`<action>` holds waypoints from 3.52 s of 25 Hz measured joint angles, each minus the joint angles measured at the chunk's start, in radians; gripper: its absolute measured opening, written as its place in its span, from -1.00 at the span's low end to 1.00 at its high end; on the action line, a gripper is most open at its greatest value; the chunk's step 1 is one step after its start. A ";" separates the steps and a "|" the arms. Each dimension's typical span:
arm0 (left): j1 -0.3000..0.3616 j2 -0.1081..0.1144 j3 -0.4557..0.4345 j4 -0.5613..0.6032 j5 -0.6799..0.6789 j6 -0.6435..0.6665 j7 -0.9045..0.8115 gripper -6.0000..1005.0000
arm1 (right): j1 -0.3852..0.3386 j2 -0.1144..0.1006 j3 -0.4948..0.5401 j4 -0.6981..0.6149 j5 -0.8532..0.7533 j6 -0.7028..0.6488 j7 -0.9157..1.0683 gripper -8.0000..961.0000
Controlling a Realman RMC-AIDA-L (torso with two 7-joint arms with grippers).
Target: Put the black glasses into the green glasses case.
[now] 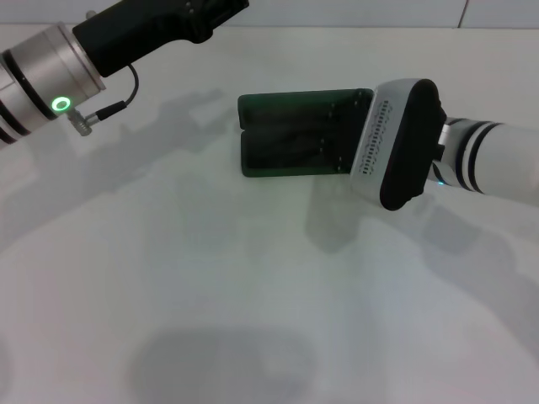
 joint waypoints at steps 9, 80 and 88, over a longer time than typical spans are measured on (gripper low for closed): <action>0.002 0.000 0.001 -0.011 0.006 -0.039 0.002 0.06 | -0.079 -0.002 0.032 -0.075 0.008 -0.010 -0.002 -0.56; 0.192 0.031 0.497 0.173 -0.167 0.124 0.153 0.06 | -0.140 -0.014 1.074 0.228 0.181 -1.422 -0.321 0.13; 0.201 0.052 0.492 0.102 -0.125 0.167 0.156 0.06 | -0.093 -0.009 1.053 0.274 0.189 -1.420 -0.385 0.15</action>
